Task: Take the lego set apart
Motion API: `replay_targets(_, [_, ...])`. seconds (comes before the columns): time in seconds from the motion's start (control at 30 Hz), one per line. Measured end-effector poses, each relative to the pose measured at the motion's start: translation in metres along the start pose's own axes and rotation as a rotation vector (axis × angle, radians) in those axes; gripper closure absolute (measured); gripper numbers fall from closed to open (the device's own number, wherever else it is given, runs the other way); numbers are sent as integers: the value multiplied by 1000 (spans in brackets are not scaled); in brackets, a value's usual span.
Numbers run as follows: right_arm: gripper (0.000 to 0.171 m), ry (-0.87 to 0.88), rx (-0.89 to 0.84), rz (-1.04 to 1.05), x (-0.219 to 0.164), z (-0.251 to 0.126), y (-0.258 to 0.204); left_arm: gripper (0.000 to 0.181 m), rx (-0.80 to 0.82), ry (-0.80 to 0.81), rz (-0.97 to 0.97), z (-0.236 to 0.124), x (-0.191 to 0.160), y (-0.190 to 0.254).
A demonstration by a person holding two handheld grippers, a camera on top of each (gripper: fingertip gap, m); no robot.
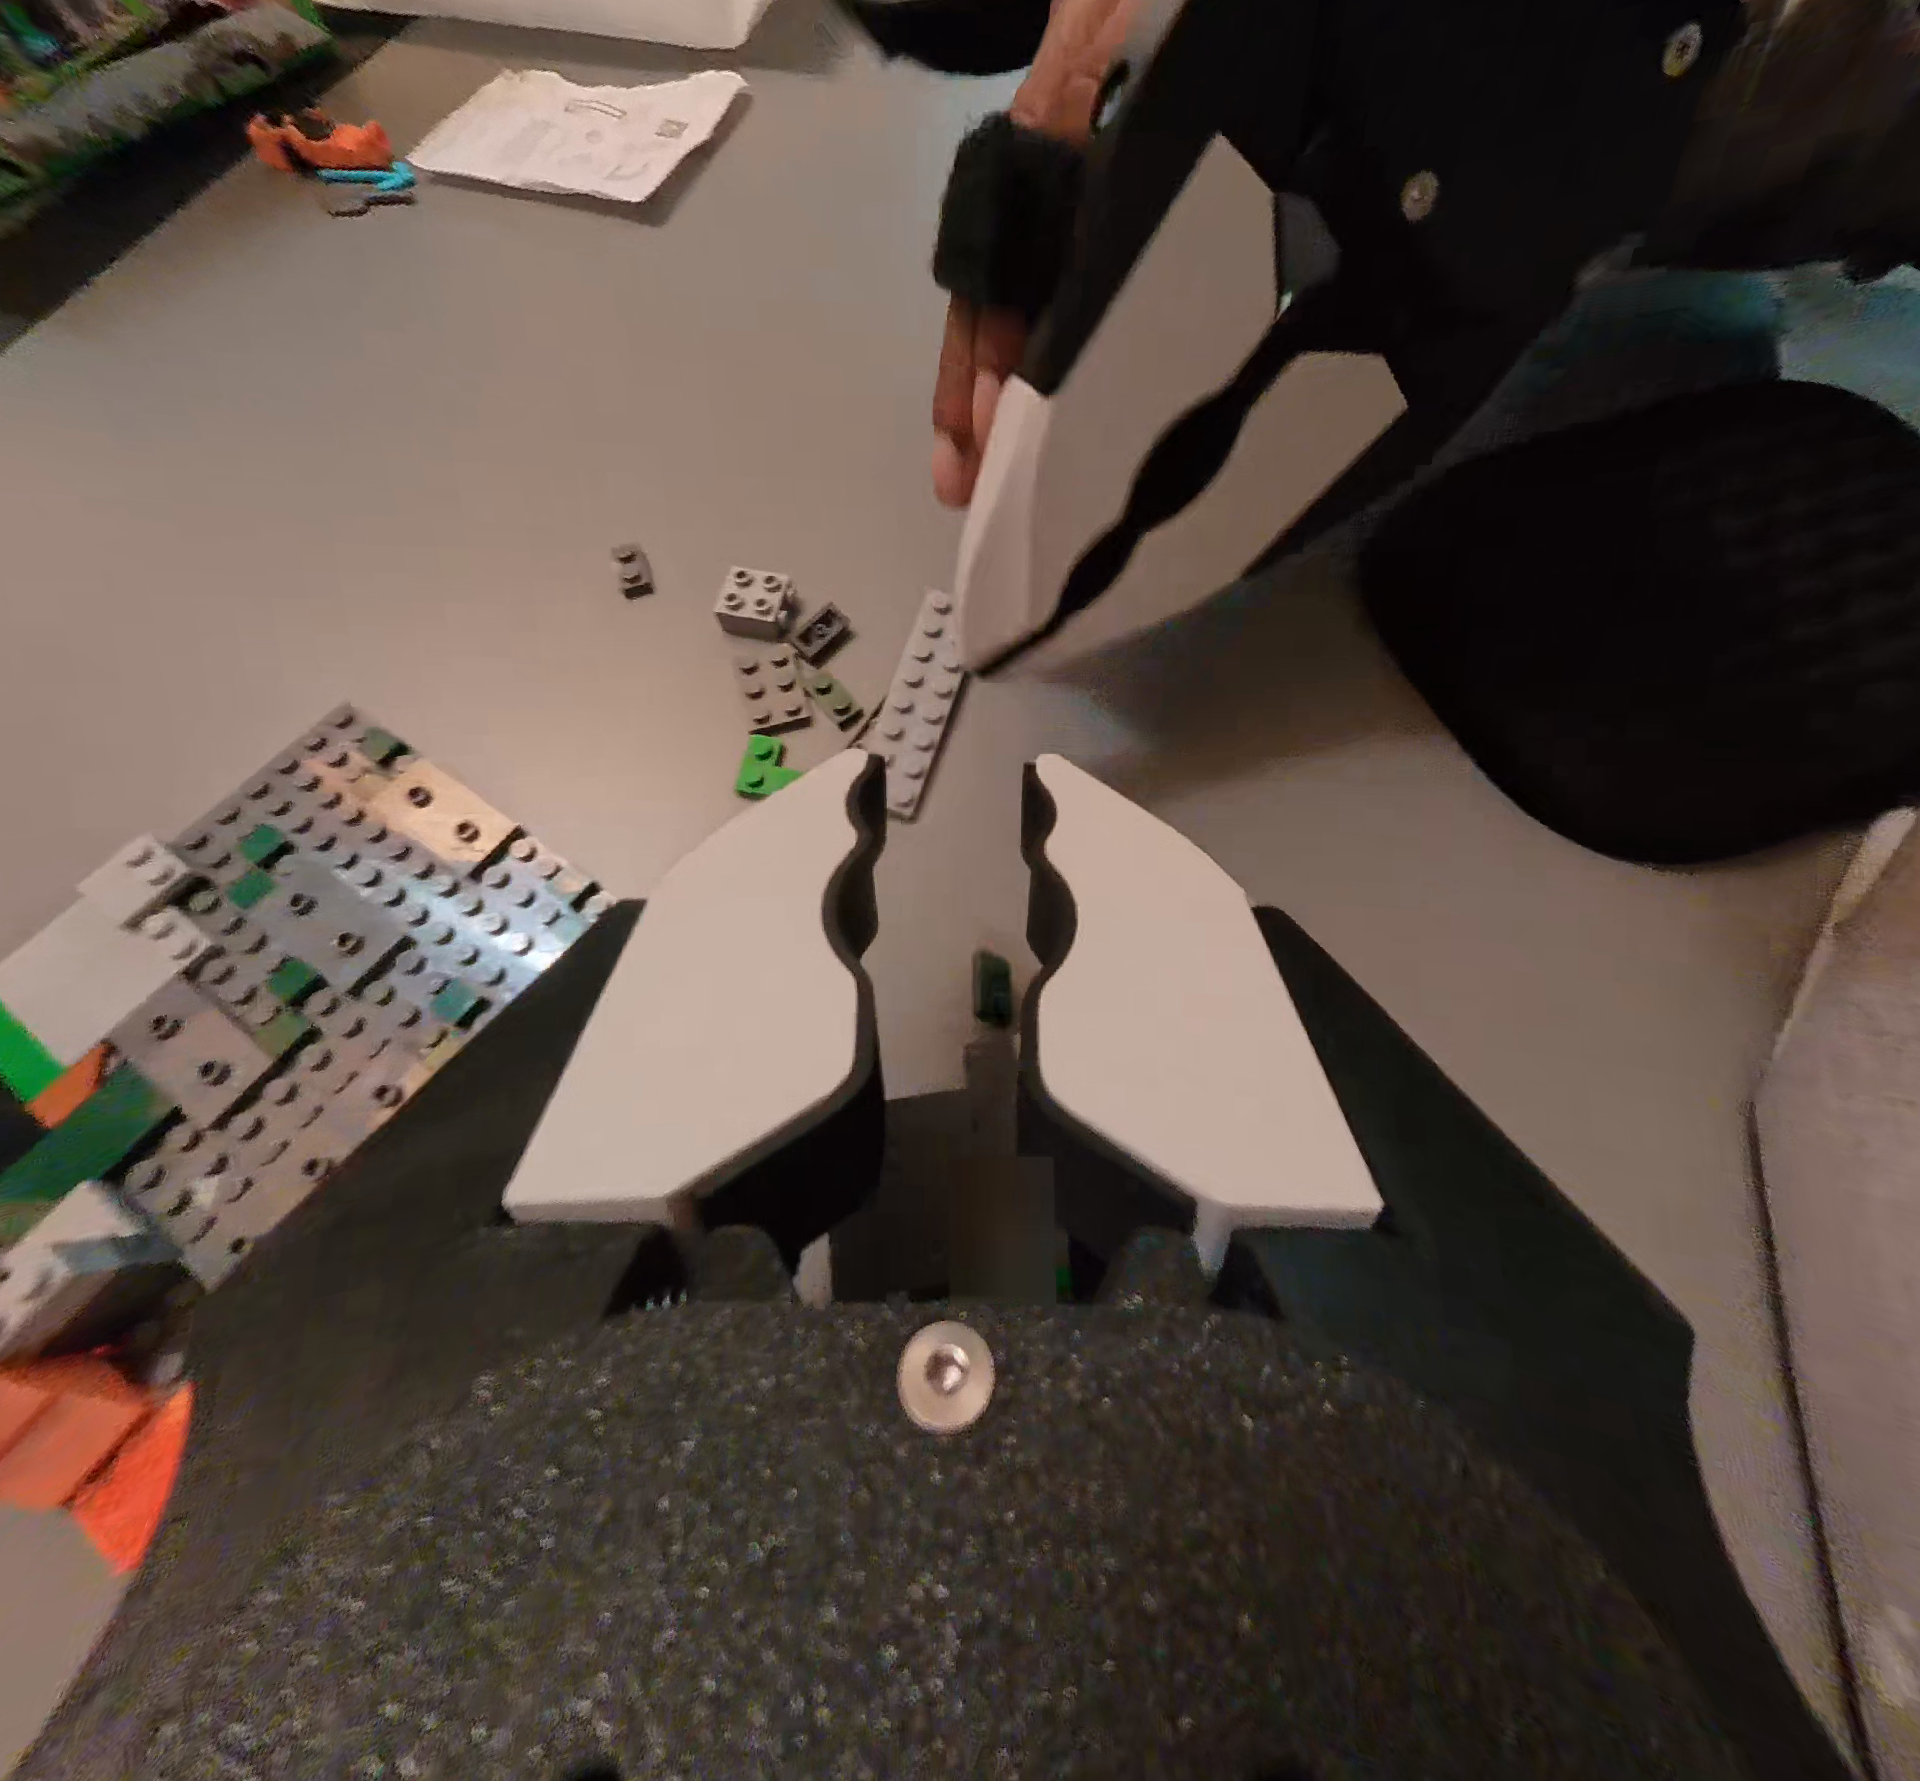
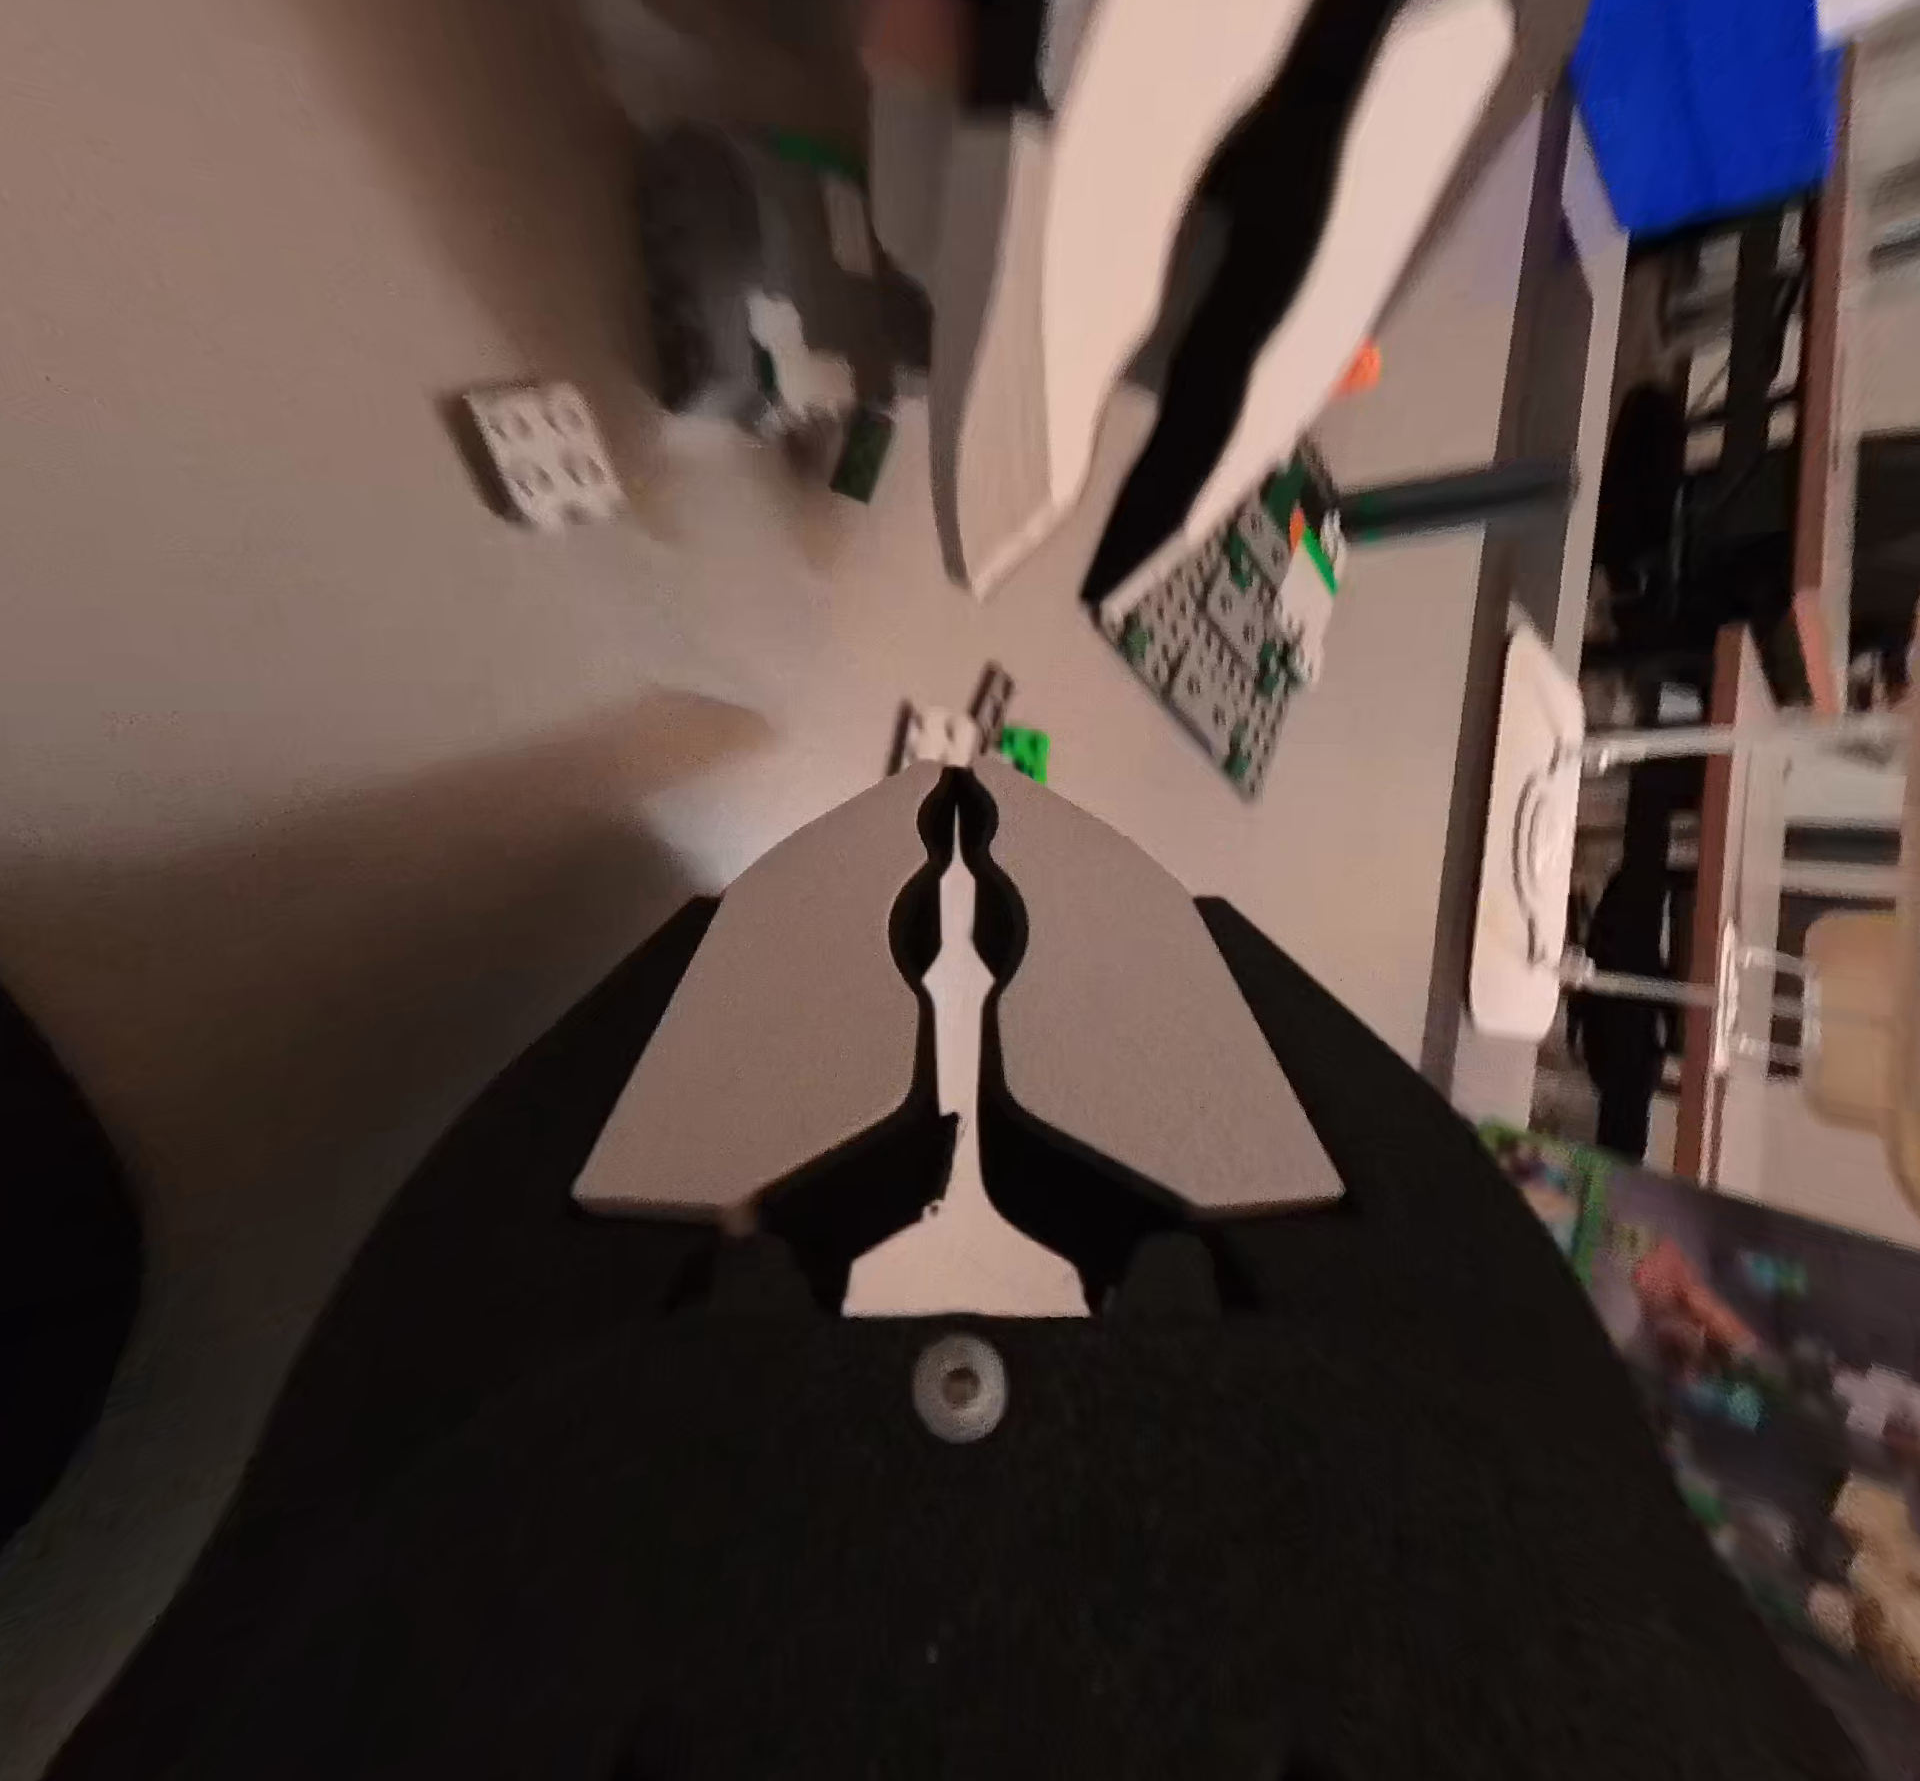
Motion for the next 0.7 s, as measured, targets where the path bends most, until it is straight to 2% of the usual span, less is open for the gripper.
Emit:
replay_targets(0.13, [155,-34,-8,190,-14,-5,8,158,42,15,-44,-9,-1,-11])
replay_targets(0.2, [152,-23,0,273,-15,-8,8,158,67,20,-61,-14,-1,-17])
replay_targets(0.33, [149,34,131,404,-2,-9,-6,160,157,41,-87,-34,-2,-34])
replay_targets(0.43, [147,74,228,412,21,-4,-20,161,177,79,-140,-48,-2,-45])
replay_targets(0.6, [139,44,356,349,50,14,-37,164,195,81,-159,-53,-4,-48])
replay_targets(0.63, [140,29,361,330,51,18,-37,164,197,74,-147,-52,-4,-46])
replay_targets(0.67, [151,17,368,309,50,20,-37,164,200,64,-134,-51,-5,-45])
replay_targets(0.7, [154,13,384,294,49,21,-35,164,203,52,-121,-50,-6,-44])
Point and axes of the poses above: each gripper's, where its closed fingertips meet, z out along the fingers, x out of its top, y = z × x across the jaws, the point moved 8 cm from there along -z, back along the fingers, and after that the axes turned 1 degree about y, right-handed, at the moved point
